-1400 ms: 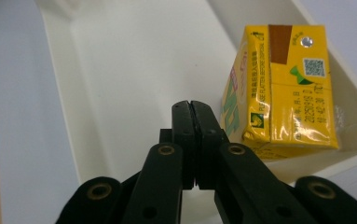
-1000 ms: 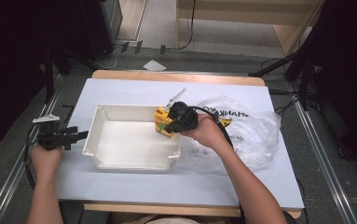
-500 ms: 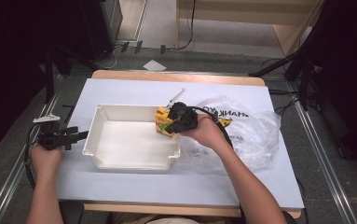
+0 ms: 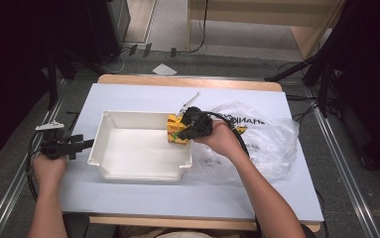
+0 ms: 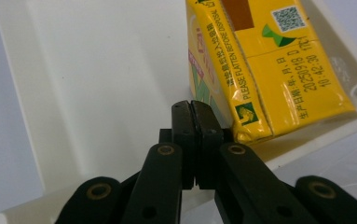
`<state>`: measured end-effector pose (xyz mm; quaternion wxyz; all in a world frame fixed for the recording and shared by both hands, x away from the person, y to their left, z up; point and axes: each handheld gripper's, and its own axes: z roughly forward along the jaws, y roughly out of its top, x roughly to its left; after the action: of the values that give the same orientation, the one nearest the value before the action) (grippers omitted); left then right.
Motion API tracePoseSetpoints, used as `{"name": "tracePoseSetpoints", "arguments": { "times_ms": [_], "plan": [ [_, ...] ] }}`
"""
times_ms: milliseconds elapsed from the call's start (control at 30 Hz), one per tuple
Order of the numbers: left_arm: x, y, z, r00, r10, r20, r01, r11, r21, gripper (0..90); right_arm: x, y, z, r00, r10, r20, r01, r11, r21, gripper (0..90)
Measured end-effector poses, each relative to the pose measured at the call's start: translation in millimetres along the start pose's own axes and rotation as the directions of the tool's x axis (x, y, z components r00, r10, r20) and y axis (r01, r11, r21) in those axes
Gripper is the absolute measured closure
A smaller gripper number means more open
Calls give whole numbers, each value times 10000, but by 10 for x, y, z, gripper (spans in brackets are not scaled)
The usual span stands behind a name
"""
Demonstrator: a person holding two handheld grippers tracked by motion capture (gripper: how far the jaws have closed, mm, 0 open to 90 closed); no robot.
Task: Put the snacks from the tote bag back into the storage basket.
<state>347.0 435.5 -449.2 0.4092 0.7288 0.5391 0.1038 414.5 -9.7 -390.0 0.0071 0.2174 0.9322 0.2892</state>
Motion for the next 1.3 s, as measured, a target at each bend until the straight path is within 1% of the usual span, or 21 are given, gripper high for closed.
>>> {"name": "tracePoseSetpoints", "arguments": {
  "times_ms": [167,267,333,467,600,667,733,900,1000,1067,1133,1167,1200,1233,1267,1300],
  "plan": [
    [0,0,-3,10000,-4,1,4,10000,-15,289,-29,-9,-27,10000,94,-11,-95,9999,-69,899],
    [1,0,-1,10000,-3,-1,3,10000,-7,289,-56,-18,-67,9997,174,-145,-177,9996,-224,899],
    [0,2,1,10000,9,28,-9,10000,30,289,-54,-20,-79,9996,223,-168,-227,9995,-213,898],
    [-1,1,0,10000,-7,5,7,10000,1,288,-47,-15,-66,9998,103,-174,-106,9998,-193,883],
    [1,1,2,10000,-7,22,7,10000,33,289,-42,-9,-95,9997,111,-217,-114,9998,-165,868],
    [-1,-1,7,10000,-16,-5,16,10000,20,288,-34,-4,-121,9997,26,-244,-33,9996,-289,865],
    [-1,0,6,10000,-1,-14,1,10000,36,289,-23,2,-151,9996,37,-293,-48,9994,-357,855],
    [-3,1,10,10000,-5,17,5,10000,42,289,17,21,-207,9993,-134,-342,122,9992,-374,821],
    [-3,1,10,10000,-8,14,8,10000,47,288,29,30,-243,9991,-218,-364,203,9989,-411,779],
    [-1,1,9,10000,-4,-4,4,10000,63,288,26,31,-269,9984,-142,-539,122,9992,-387,723],
    [-3,1,11,10000,-37,-12,37,10000,36,289,15,30,-306,9976,-116,-687,85,9990,-450,690],
    [-2,1,10,10000,-17,-4,17,10000,56,289,16,27,-332,9972,28,-742,-61,9990,-441,678],
    [-4,1,12,10000,-39,-6,39,10000,45,288,1,23,-350,9968,-22,-797,-22,9985,-552,662],
    [-4,2,11,10000,-24,1,24,10000,82,288,-4,20,-370,9964,69,-847,-120,9982,-590,657],
    [-4,2,11,10000,-16,13,16,10000,87,288,-16,15,-395,9966,8,-823,-54,9984,-566,644],
    [-4,3,12,10000,-11,15,11,10000,89,288,-15,13,-409,9971,80,-761,-123,9983,-566,634]
  ]
}}
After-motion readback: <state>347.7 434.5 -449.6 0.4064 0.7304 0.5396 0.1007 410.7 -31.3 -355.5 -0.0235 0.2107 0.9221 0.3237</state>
